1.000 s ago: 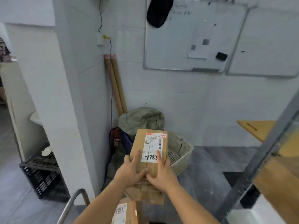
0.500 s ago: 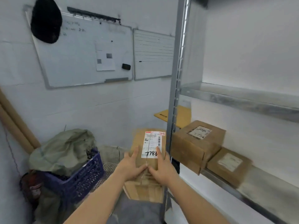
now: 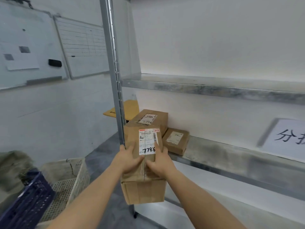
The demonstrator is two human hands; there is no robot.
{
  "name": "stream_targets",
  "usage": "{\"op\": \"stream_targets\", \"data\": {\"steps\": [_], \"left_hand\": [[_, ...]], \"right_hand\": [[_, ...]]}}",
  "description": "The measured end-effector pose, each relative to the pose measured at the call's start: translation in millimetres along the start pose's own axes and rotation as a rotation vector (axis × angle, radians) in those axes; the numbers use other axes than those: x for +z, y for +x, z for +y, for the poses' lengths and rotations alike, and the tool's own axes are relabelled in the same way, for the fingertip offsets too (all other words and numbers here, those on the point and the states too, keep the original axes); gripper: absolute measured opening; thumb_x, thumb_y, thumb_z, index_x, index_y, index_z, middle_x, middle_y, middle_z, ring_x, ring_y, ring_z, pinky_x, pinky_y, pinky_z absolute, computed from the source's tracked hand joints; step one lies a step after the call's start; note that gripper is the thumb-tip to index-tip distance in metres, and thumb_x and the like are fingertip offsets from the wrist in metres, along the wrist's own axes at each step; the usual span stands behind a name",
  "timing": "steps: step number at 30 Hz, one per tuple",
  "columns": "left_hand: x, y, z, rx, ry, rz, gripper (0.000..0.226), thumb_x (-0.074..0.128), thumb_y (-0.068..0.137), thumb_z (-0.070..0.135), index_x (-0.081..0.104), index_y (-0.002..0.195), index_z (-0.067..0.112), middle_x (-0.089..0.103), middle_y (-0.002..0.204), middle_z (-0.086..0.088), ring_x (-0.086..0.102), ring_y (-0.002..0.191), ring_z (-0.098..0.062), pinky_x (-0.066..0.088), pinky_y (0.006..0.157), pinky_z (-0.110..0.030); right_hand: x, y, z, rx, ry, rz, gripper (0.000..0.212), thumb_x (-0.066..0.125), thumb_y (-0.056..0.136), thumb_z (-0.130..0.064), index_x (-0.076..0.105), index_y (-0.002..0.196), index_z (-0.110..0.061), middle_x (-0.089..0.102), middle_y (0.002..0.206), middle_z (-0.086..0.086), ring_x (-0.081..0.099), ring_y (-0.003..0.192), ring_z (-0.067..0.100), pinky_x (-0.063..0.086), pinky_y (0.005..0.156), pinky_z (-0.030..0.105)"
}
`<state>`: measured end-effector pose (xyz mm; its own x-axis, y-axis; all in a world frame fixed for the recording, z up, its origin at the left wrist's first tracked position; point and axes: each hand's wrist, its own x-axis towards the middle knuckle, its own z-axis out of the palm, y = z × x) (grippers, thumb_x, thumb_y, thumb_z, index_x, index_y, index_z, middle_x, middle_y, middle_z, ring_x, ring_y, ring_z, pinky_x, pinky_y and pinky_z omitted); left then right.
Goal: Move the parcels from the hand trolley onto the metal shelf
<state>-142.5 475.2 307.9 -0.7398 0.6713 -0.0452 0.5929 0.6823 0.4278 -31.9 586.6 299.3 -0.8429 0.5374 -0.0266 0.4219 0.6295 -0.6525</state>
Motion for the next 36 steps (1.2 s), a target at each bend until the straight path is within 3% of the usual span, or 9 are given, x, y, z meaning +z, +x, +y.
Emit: {"op": "stream_targets", "data": {"steps": [11, 15, 22, 29, 36], "left_hand": [[19.1, 30.5, 106.3, 0.138, 0.067, -0.035, 0.077, 0.044, 0.089, 0.058, 0.015, 0.150, 0.022, 0.032, 0.147, -0.021, 0.040, 0.131, -0.034, 0.037, 0.105, -0.036], [33.0, 46.9, 150.0, 0.170, 0.020, -0.043, 0.076, 0.046, 0.089, 0.058, 0.014, 0.150, 0.027, 0.024, 0.149, -0.021, 0.031, 0.138, -0.035, 0.030, 0.110, -0.036], [66.1, 75.5, 218.9, 0.233, -0.031, -0.052, 0.078, 0.046, 0.090, 0.055, 0.008, 0.151, 0.024, 0.015, 0.153, -0.021, 0.034, 0.137, -0.033, 0.030, 0.112, -0.034], [97.1, 122.7, 247.4, 0.285, 0.002, -0.143, 0.078, 0.044, 0.090, 0.057, 0.006, 0.151, 0.026, 0.019, 0.153, -0.017, 0.036, 0.135, -0.033, 0.034, 0.110, -0.039], [111.6, 175.1, 249.5, 0.358, 0.043, -0.174, 0.073, 0.047, 0.090, 0.054, 0.015, 0.150, 0.025, 0.028, 0.145, -0.013, 0.043, 0.128, -0.034, 0.039, 0.105, -0.040]], "right_hand": [[-82.3, 0.7, 66.2, 0.067, 0.020, 0.108, 0.071, 0.051, 0.087, -0.042, 0.018, 0.148, -0.025, 0.030, 0.142, 0.014, 0.045, 0.124, 0.031, 0.036, 0.105, 0.033], [-120.2, -0.3, 95.7, 0.056, 0.010, 0.148, 0.074, 0.050, 0.089, -0.042, 0.011, 0.149, -0.023, 0.025, 0.143, 0.012, 0.042, 0.127, 0.028, 0.034, 0.106, 0.030], [-166.8, 8.5, 148.6, 0.128, -0.037, 0.239, 0.077, 0.049, 0.089, -0.041, 0.008, 0.150, -0.020, 0.021, 0.144, 0.010, 0.045, 0.123, 0.028, 0.039, 0.101, 0.033], [-180.0, 35.5, 187.0, 0.261, -0.004, 0.266, 0.076, 0.049, 0.090, -0.043, 0.008, 0.149, -0.018, 0.021, 0.143, 0.014, 0.043, 0.125, 0.031, 0.038, 0.104, 0.035], [-179.7, 76.1, 204.7, 0.363, -0.007, 0.280, 0.076, 0.048, 0.090, -0.047, 0.009, 0.149, -0.021, 0.019, 0.146, 0.012, 0.044, 0.125, 0.030, 0.039, 0.102, 0.037]]}}
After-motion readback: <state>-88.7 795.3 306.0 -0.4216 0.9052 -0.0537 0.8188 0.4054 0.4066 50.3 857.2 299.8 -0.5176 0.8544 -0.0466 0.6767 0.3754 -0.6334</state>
